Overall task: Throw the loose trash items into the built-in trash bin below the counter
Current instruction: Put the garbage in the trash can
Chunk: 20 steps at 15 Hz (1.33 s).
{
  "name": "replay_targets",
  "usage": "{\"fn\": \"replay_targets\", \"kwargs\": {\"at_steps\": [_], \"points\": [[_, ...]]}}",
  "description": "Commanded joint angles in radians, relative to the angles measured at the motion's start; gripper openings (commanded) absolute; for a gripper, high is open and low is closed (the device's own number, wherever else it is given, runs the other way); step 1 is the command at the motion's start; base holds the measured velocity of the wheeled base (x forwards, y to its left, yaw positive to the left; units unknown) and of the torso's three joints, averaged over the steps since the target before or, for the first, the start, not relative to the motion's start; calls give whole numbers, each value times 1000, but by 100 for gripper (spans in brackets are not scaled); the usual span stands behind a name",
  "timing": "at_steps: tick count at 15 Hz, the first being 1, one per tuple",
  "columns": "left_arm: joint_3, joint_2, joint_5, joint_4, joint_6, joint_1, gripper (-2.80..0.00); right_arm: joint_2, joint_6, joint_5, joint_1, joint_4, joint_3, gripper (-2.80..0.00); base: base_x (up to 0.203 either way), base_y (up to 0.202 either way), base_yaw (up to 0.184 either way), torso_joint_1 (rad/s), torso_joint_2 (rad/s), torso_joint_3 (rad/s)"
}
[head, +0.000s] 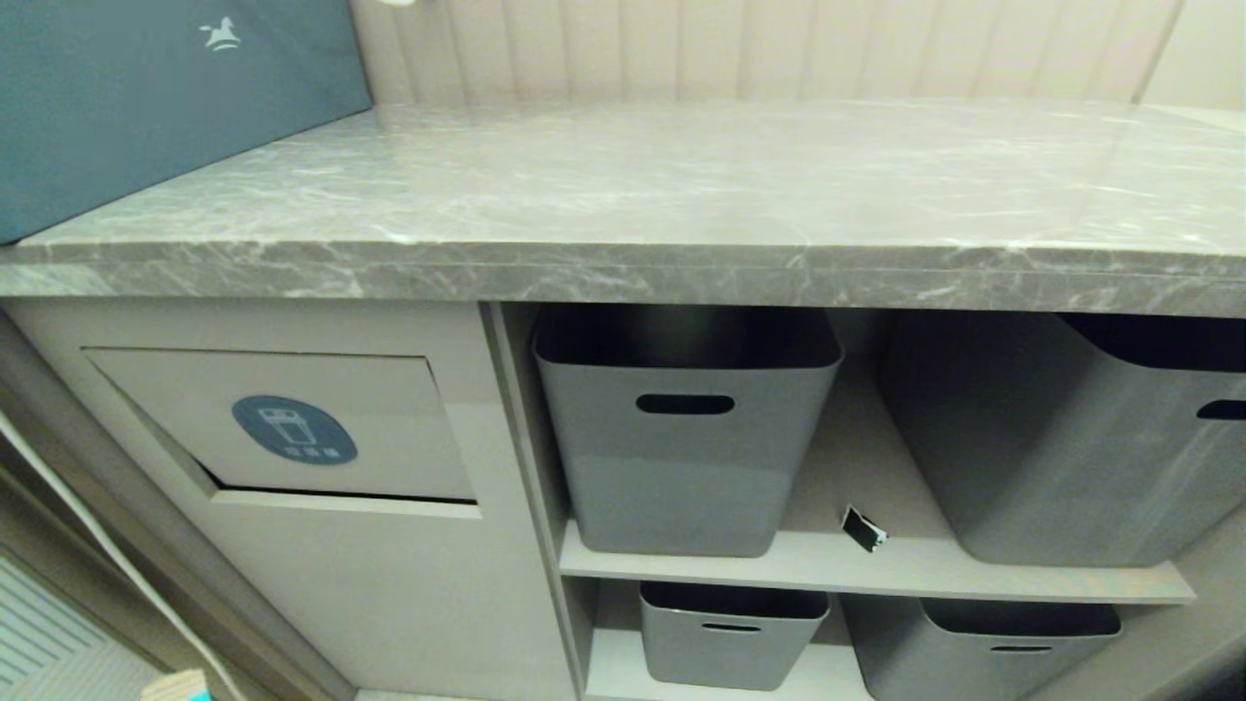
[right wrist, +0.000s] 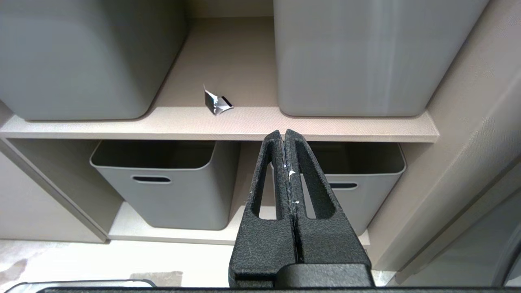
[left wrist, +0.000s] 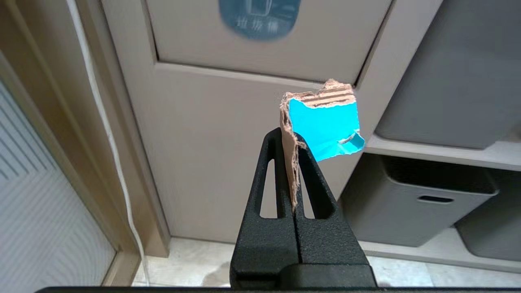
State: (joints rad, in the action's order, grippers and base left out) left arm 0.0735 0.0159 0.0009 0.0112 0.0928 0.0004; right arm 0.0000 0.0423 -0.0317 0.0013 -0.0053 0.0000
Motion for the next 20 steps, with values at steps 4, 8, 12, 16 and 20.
{"fn": "replay_targets", "kwargs": {"at_steps": [4, 8, 12, 16, 20], "points": [[202, 373, -2, -4, 59, -11, -280, 0, 1, -1, 0, -1, 2, -280, 0, 0, 0, 0, 0, 0], [297, 850, -4, 169, 146, -13, -280, 0, 1, -1, 0, -1, 2, -280, 0, 0, 0, 0, 0, 0], [289, 1271, -18, 592, 163, -9, -280, 0, 1, -1, 0, -1, 2, -280, 0, 0, 0, 0, 0, 0], [162, 1516, -27, 1046, 154, 11, -280, 0, 1, -1, 0, -1, 2, -280, 0, 0, 0, 0, 0, 0], [159, 1711, -28, 1266, 191, 62, -280, 0, 1, -1, 0, -1, 2, -280, 0, 0, 0, 0, 0, 0]]}}
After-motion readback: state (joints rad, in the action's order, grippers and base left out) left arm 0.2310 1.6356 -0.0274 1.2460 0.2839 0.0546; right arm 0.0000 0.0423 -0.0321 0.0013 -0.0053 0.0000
